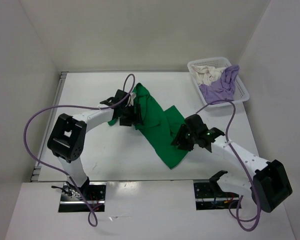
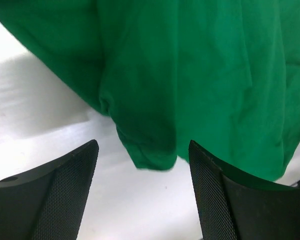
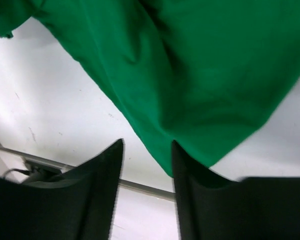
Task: Fold and stack the t-shirts
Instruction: Move the tshirt to the center of the board
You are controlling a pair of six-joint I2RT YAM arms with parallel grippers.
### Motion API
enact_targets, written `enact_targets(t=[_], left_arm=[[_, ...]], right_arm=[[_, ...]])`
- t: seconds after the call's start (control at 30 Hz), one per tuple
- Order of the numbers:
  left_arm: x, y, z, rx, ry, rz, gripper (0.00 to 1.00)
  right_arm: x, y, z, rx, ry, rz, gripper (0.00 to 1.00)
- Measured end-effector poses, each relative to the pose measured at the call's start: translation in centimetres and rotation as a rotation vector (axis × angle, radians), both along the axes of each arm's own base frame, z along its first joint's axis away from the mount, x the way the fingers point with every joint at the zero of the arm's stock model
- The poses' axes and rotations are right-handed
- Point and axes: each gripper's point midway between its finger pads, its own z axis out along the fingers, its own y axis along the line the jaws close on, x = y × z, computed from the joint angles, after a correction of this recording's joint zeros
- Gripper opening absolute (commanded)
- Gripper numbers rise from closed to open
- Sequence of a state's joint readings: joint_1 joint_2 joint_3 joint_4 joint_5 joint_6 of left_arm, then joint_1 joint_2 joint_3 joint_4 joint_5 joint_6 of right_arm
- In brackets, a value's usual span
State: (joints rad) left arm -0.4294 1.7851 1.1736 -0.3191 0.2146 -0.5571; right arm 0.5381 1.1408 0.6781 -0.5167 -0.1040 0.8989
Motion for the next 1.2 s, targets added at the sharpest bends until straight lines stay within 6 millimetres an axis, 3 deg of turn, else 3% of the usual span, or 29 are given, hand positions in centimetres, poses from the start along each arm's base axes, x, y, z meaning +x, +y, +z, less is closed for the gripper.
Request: enact_targets(t=[0.17, 0.2, 0.37, 0.53, 0.57, 0.6, 0.63, 0.7, 0.73, 0.8, 0.9, 1.0, 1.07, 1.2], left_arm=[[1.6, -0.7, -0.6, -0.027, -0.009, 0.008, 0.6], [1.6, -1.0, -0.7, -0.038, -0.005, 0.011, 0.47], [2.0, -2.1, -0.1, -0.1, -0.008, 0.008, 0.19], [2.1, -2.8, 1.1, -0.151, -0.017, 0.003, 0.08], [2.1, -2.9, 1.7, -0.158, -0.026, 0.002, 0.06], [2.0, -2.9, 2.3, -0.165, -0.035, 0.0, 0.03], [2.0, -2.9, 3.3, -0.176, -0.052, -0.001, 0.01], [1.9, -2.5, 5.9, -0.202, -0.098, 0.009, 0.0], [1.7, -2.3, 7.7, -0.225, -0.124, 0.016, 0.0], [1.3, -1.1, 11.8, -0.265, -0.197, 0.036, 0.0], [0.8, 3.2, 19.1, -0.319, -0.35, 0.122, 0.0], [-0.3, 9.1, 26.1, -0.339, -0.507, 0.255, 0.0], [-1.4, 12.0, 30.8, -0.332, -0.607, 0.325, 0.0], [-4.6, 13.2, 40.9, -0.344, -0.797, 0.341, 0.0]], right_arm=[[-1.6, -1.2, -0.5, 0.018, 0.021, -0.081, 0.53], [-1.7, -1.3, -0.7, 0.018, 0.028, -0.093, 0.53], [-2.9, -1.8, -3.4, -0.018, 0.107, -0.126, 0.58], [-3.5, -2.0, -6.0, -0.073, 0.185, -0.132, 0.61], [-3.4, -2.0, -6.3, -0.08, 0.194, -0.129, 0.55], [-3.1, -1.8, -6.3, -0.085, 0.198, -0.123, 0.34], [-2.6, -1.5, -6.3, -0.087, 0.188, -0.112, 0.24], [-1.4, -0.7, -6.1, -0.098, 0.179, -0.099, 0.08], [-0.7, -0.2, -5.8, -0.105, 0.164, -0.087, 0.05], [0.6, 1.3, -4.0, -0.097, 0.111, -0.05, 0.04], [2.9, 3.5, 1.2, -0.048, -0.012, 0.0, 0.03], [4.1, 4.7, 8.4, 0.021, -0.152, 0.044, 0.03], [4.1, 4.8, 13.5, 0.069, -0.245, 0.075, 0.03], [2.6, 4.6, 23.6, 0.153, -0.397, 0.149, 0.03]])
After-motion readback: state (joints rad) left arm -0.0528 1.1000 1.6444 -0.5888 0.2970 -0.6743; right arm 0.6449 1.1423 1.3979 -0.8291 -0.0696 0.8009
